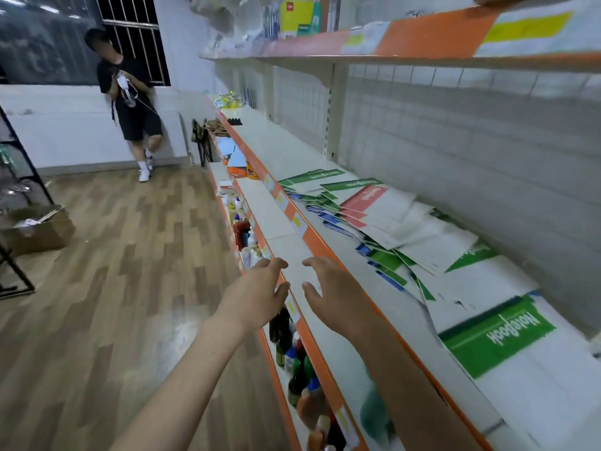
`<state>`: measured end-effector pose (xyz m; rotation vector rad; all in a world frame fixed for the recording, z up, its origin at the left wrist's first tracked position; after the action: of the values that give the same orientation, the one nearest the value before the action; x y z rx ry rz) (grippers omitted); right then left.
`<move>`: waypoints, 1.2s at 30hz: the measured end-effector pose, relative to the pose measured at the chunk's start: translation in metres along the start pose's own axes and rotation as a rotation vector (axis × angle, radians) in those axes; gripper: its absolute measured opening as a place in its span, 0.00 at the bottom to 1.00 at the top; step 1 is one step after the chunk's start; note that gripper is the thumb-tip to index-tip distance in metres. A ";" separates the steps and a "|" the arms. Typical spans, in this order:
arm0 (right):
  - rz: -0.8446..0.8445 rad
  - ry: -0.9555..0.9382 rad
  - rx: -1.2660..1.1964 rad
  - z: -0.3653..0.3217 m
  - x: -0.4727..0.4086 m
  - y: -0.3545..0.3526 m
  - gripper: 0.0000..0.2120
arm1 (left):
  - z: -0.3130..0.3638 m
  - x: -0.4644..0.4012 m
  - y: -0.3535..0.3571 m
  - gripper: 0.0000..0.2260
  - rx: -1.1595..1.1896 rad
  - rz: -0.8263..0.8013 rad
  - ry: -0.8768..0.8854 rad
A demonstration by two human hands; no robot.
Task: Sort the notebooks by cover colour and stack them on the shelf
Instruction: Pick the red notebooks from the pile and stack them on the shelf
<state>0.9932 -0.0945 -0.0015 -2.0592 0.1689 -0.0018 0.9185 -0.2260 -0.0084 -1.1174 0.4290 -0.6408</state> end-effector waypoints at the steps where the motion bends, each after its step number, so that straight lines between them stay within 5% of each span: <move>1: 0.012 -0.003 -0.001 0.001 -0.011 -0.001 0.19 | -0.003 -0.010 -0.001 0.18 0.003 -0.001 0.002; 16: 0.173 0.128 0.009 0.034 -0.153 -0.019 0.17 | -0.028 -0.184 -0.022 0.18 0.041 0.010 0.226; 30: 0.473 0.652 0.141 0.093 -0.189 -0.076 0.19 | 0.020 -0.334 -0.020 0.15 -0.014 -0.115 0.643; 36: 0.536 0.872 0.097 0.110 -0.155 -0.076 0.19 | 0.051 -0.356 0.005 0.33 -0.225 -0.258 0.571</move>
<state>0.8569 0.0559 0.0243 -1.7339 1.2179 -0.5658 0.6856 0.0481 0.0081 -1.2047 0.8698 -1.1695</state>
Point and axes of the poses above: each hand's wrist, its own x-axis away from the middle knuckle, its own y-axis out of the palm, z = x × y, the point moved 1 cm from there along -x, towards the middle knuckle, and after that the axes turned 10 degrees about -z, right-handed, at the moved point
